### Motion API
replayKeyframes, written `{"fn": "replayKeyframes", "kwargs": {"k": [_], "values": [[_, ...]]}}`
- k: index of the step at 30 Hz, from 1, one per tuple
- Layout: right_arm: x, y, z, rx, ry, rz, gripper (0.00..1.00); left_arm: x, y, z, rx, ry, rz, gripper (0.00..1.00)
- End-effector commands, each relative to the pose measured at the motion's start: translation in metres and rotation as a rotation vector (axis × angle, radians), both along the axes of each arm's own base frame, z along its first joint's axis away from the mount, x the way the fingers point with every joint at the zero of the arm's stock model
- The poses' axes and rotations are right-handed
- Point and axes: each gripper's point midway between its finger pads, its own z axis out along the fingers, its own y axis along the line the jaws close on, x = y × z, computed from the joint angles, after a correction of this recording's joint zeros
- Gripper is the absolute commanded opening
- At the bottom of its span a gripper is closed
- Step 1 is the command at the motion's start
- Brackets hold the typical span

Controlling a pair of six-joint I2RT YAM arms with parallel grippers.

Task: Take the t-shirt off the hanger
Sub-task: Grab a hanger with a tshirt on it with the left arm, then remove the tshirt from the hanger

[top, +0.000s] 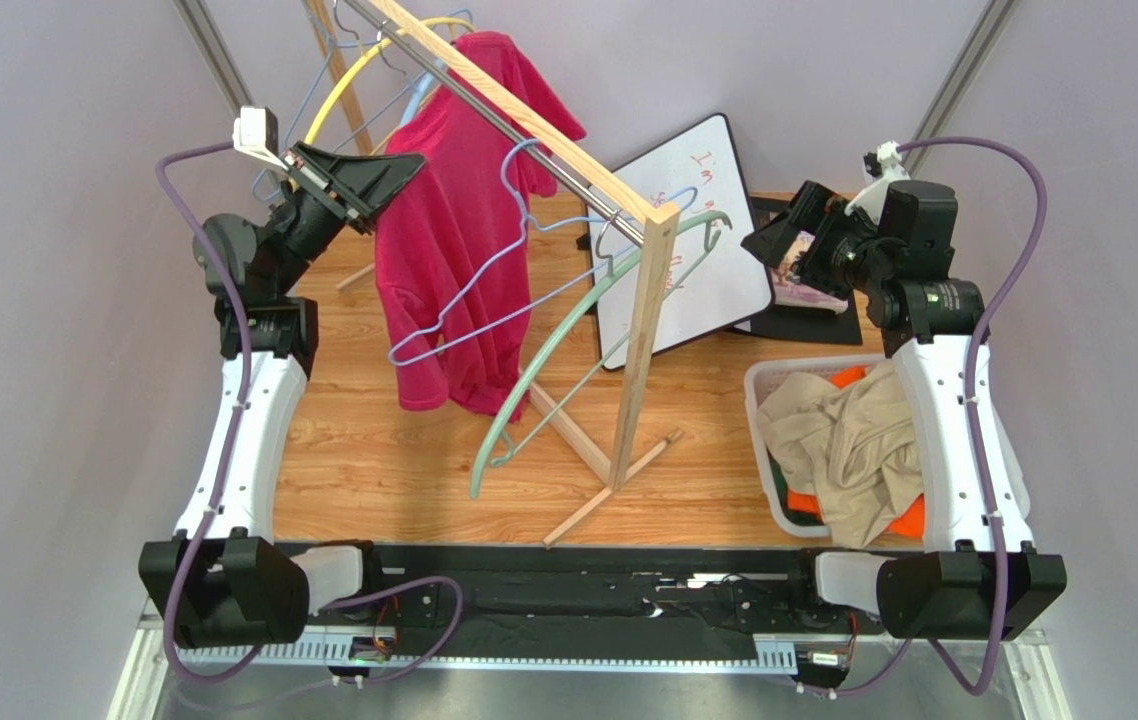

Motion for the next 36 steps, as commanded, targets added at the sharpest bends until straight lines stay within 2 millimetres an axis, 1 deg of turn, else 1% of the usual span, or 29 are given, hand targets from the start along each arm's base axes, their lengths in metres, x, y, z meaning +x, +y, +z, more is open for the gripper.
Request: {"fn": "replayKeyframes", "kwargs": {"k": [1,2,3,4,6,11,12,13,15,16,17,18,19,20,21,22,23,24,25,26,27,28,29,30,31,32,34,35,36], "values": [[0.0,0.0,0.026,-0.019,-0.087,0.01,0.95,-0.039,0.006,0.053,-0.144,-0.232,-0.065,0.0],[0.001,0.0,0.026,-0.02,-0.088,0.01,0.95,-0.038,0.008,0.053,-0.178,-0.217,-0.081,0.0],[0.001,0.0,0.025,-0.018,-0.084,0.011,0.95,-0.045,0.008,0.057,-0.191,-0.258,-0.093,0.0],[0.001,0.0,0.025,-0.019,-0.083,0.012,0.95,-0.041,0.011,0.052,-0.209,-0.243,-0.093,0.0],[0.001,-0.001,0.024,-0.021,-0.082,0.01,0.95,-0.047,0.012,0.052,-0.236,-0.258,-0.112,0.0],[0.002,-0.001,0.019,-0.026,-0.074,0.009,0.95,-0.054,0.015,0.043,-0.213,-0.254,-0.098,0.0],[0.002,-0.001,0.018,-0.026,-0.073,0.01,0.95,-0.052,0.015,0.038,-0.204,-0.235,-0.093,0.0],[0.002,-0.002,0.018,-0.029,-0.072,0.01,0.95,-0.056,0.015,0.036,-0.186,-0.236,-0.094,0.0],[0.003,-0.002,0.014,-0.035,-0.066,0.009,0.95,-0.054,0.014,0.024,-0.146,-0.21,-0.07,0.0],[0.004,-0.003,0.013,-0.04,-0.066,0.005,0.95,-0.062,0.012,0.025,-0.12,-0.219,-0.065,0.0],[0.005,-0.004,0.011,-0.043,-0.06,0.003,0.95,-0.056,0.012,0.014,-0.078,-0.181,-0.038,0.0],[0.005,-0.003,0.01,-0.046,-0.062,0.006,0.95,-0.058,0.009,0.007,-0.037,-0.167,-0.041,0.0],[0.006,-0.002,0.011,-0.041,-0.07,0.017,0.95,-0.065,0.007,0.006,0.022,-0.203,-0.014,0.0],[0.006,-0.001,0.011,-0.038,-0.075,0.024,0.95,-0.061,0.007,-0.006,0.043,-0.14,-0.005,0.0],[0.007,0.001,0.009,-0.028,-0.072,0.032,0.95,-0.064,0.006,-0.01,0.072,-0.137,0.001,0.0],[0.007,0.005,0.012,-0.014,-0.089,0.053,0.95,-0.072,0.005,-0.011,0.129,-0.178,0.026,0.0],[0.008,0.008,0.012,-0.001,-0.094,0.064,0.95,-0.071,0.004,-0.024,0.151,-0.122,0.027,0.0],[0.008,0.011,0.008,0.014,-0.088,0.078,0.95,-0.075,0.003,-0.031,0.181,-0.112,0.026,0.0],[0.009,0.015,0.012,0.031,-0.105,0.098,0.95,-0.082,0.002,-0.035,0.228,-0.14,0.044,0.0],[0.01,0.018,0.01,0.04,-0.104,0.109,0.94,-0.082,0.003,-0.051,0.244,-0.081,0.042,0.0],[0.01,0.021,0.008,0.05,-0.101,0.119,0.94,-0.091,0.002,-0.054,0.265,-0.09,0.049,0.0],[0.012,0.024,0.009,0.058,-0.11,0.134,0.94,-0.092,0.002,-0.062,0.293,-0.094,0.06,0.0],[0.016,0.025,0.005,0.061,-0.103,0.137,0.94,-0.091,0.003,-0.077,0.301,-0.049,0.059,0.0],[0.014,0.037,0.004,0.065,-0.102,0.171,0.94,-0.095,0.003,-0.083,0.312,-0.044,0.061,0.0],[0.016,0.042,0.002,0.063,-0.11,0.186,0.93,-0.095,0.003,-0.09,0.326,-0.033,0.06,0.0],[0.018,0.046,0.0,0.062,-0.112,0.196,0.93,-0.092,0.003,-0.107,0.322,0.009,0.052,0.0],[0.02,0.056,-0.004,0.069,-0.13,0.222,0.93,-0.093,0.002,-0.121,0.319,0.036,0.041,0.0],[0.021,0.06,-0.004,0.081,-0.138,0.233,0.93,-0.091,0.002,-0.137,0.313,0.069,0.032,0.0],[0.02,0.067,-0.006,0.088,-0.145,0.251,0.93,-0.09,0.002,-0.144,0.311,0.082,0.025,0.0]]}}
